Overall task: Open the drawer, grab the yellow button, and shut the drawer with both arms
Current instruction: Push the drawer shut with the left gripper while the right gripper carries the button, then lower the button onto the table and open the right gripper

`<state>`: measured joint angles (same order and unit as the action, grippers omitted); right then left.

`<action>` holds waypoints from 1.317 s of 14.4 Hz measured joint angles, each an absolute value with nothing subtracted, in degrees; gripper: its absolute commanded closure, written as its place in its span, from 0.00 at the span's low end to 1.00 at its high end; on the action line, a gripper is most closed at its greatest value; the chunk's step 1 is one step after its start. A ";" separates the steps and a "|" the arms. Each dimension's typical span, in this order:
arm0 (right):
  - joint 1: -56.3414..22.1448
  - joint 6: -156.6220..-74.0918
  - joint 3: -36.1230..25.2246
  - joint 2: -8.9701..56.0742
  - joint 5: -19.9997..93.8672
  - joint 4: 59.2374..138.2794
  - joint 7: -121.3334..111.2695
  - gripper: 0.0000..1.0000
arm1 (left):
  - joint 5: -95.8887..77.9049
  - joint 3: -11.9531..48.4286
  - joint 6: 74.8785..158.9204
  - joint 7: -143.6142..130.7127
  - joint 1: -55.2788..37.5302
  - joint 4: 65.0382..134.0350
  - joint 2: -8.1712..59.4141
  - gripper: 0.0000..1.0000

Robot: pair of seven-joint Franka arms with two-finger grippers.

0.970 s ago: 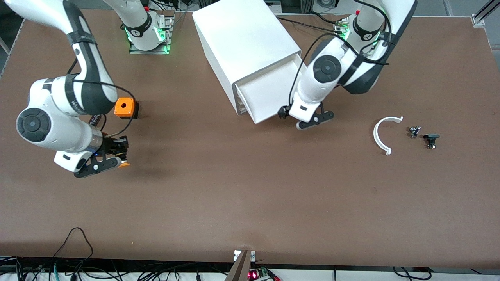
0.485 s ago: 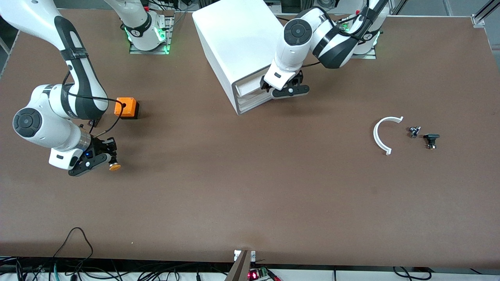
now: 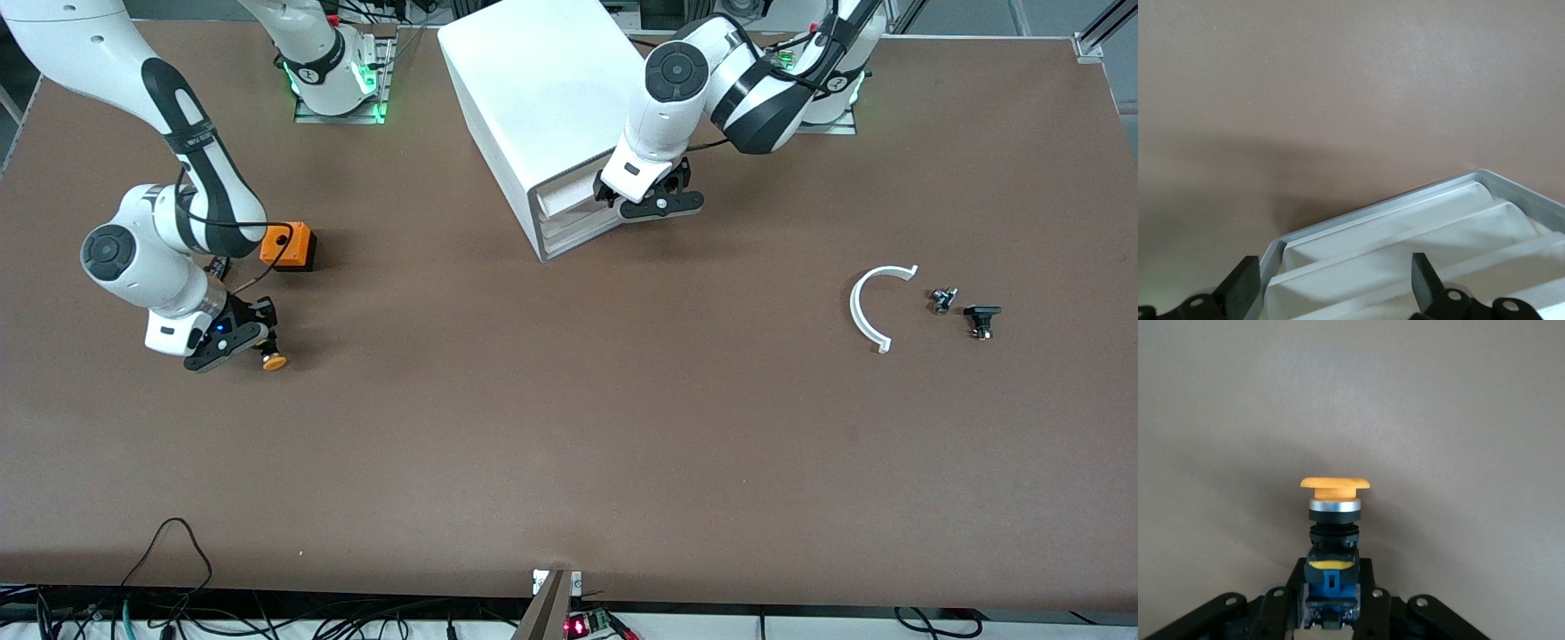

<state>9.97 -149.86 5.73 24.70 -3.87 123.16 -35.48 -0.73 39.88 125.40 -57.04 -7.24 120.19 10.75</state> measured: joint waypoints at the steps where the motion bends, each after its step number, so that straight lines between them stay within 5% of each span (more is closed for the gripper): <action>1: 10.17 -150.26 5.73 24.77 -3.87 123.78 -35.72 0.00 | -0.73 40.86 125.40 -57.04 -7.23 120.27 10.75 0.00; 5: 11.00 -146.63 5.80 24.27 -3.84 121.97 -33.99 0.00 | -0.73 41.87 125.73 -57.28 -6.81 120.51 10.61 0.00; 11: 10.82 -117.46 12.66 19.77 -3.82 103.24 -21.76 0.00 | -0.74 41.53 126.61 -57.18 0.59 120.60 10.06 0.00; 14: 9.73 -102.54 14.90 19.05 -3.79 91.00 -15.09 0.00 | -0.72 33.71 127.55 -53.51 4.80 116.10 8.79 0.00; 19: 1.13 -90.31 15.20 18.39 -3.75 79.52 2.35 0.00 | -0.71 26.36 121.74 -41.92 7.13 108.57 6.73 0.00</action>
